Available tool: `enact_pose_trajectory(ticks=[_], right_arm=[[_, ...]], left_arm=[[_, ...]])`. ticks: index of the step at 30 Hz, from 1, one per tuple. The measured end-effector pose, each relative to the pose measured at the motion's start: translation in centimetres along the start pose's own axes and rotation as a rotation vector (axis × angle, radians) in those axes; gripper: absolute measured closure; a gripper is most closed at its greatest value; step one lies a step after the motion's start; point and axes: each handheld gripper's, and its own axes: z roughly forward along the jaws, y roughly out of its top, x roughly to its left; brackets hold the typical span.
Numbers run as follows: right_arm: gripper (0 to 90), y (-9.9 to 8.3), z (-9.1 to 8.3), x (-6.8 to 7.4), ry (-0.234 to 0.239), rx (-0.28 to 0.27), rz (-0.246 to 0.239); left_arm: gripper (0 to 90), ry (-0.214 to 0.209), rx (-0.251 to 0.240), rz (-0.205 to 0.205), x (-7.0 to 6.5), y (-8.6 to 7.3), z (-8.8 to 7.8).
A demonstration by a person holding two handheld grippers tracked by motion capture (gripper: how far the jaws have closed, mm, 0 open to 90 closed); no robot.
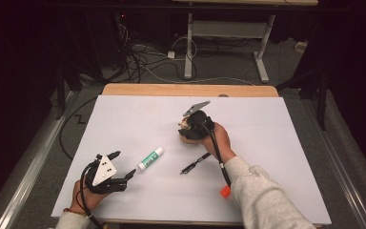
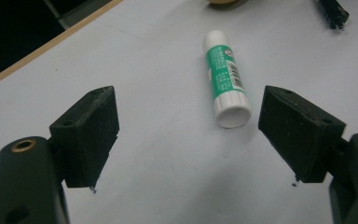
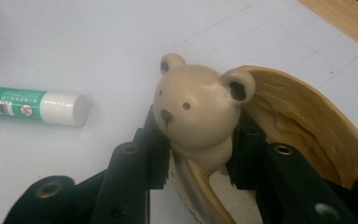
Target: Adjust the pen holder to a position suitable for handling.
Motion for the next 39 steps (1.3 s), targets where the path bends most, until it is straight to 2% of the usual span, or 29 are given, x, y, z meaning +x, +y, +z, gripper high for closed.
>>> enact_pose_trajectory(ticks=[8, 11, 14, 17, 18, 27, 31, 36, 39], right_arm=[[64.9, -0.2, 0.6, 0.2, -0.005, 0.015, 0.001], [64.3, -0.2, 0.6, 0.4, -0.014, 0.018, -0.014], [60.4, -0.2, 0.4, 0.5, -0.019, -0.004, -0.014], [58.3, 0.1, -0.2, 0.9, -0.045, -0.025, -0.055], [58.3, 0.1, -0.2, 0.9, -0.045, -0.025, -0.055], [53.1, -0.2, -3.0, 0.5, -0.041, -0.13, -0.058], [53.3, -0.7, -4.4, 0.4, -0.075, -0.169, -0.095], [52.1, -1.4, -5.7, 0.0, -0.079, -0.213, -0.093], [51.4, -2.3, -7.2, -0.2, -0.119, -0.249, -0.106]], left_arm=[[19.5, -0.003, 0.003, 0.0, -0.1, 0.0, 0.1], [19.5, -0.003, 0.004, 0.0, 0.0, 0.0, 0.2], [19.5, -0.004, 0.006, 0.002, -0.1, 0.0, 0.2], [19.5, -0.005, 0.008, 0.002, -0.1, 0.0, 0.2], [19.5, -0.005, 0.009, 0.002, -0.1, 0.0, 0.2], [19.5, -0.006, 0.02, 0.01, -0.2, 0.1, 0.4], [19.5, -0.006, 0.023, 0.01, -0.2, 0.1, 0.5], [19.5, -0.009, 0.027, 0.008, -0.2, 0.0, 0.6], [19.5, -0.014, 0.029, 0.007, -0.3, 0.1, 0.7]])
